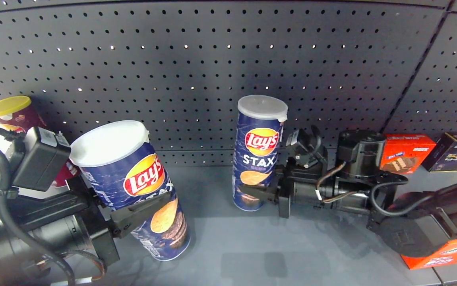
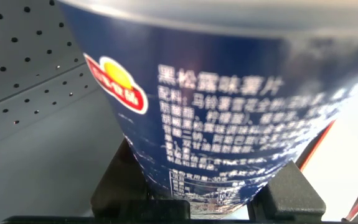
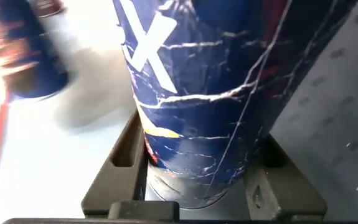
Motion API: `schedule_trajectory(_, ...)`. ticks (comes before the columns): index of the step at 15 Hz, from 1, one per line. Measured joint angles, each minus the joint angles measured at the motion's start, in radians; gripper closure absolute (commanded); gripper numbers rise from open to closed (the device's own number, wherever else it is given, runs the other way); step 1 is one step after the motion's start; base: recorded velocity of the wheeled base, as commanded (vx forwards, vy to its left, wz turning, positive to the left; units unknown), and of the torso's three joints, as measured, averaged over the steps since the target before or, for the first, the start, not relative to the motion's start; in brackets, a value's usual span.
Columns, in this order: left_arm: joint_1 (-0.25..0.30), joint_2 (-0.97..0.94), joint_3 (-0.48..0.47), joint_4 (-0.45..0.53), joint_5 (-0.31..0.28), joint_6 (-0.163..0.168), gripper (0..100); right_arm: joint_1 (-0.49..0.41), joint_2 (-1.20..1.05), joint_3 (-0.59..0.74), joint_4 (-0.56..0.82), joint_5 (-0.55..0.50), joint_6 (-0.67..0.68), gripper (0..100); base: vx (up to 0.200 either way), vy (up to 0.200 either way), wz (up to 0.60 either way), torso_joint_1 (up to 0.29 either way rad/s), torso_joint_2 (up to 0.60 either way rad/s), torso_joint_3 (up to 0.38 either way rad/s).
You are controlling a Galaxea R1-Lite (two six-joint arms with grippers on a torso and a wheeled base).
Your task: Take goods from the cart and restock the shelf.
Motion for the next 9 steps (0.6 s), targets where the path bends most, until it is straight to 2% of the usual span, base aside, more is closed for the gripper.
schedule_trajectory(4,0.000,-0.001,0.000,0.001,0.000,0.000,100,0.049,-0.088,0.167,-0.103,-0.003,-0.001,100,0.000,0.000,0.00,0.000,0.00,0.000)
schedule_trajectory(9,0.005,0.000,-0.003,0.001,0.001,0.000,100,0.111,-0.121,0.276,-0.162,-0.011,-0.005,100,0.000,0.000,0.00,0.000,0.00,0.000)
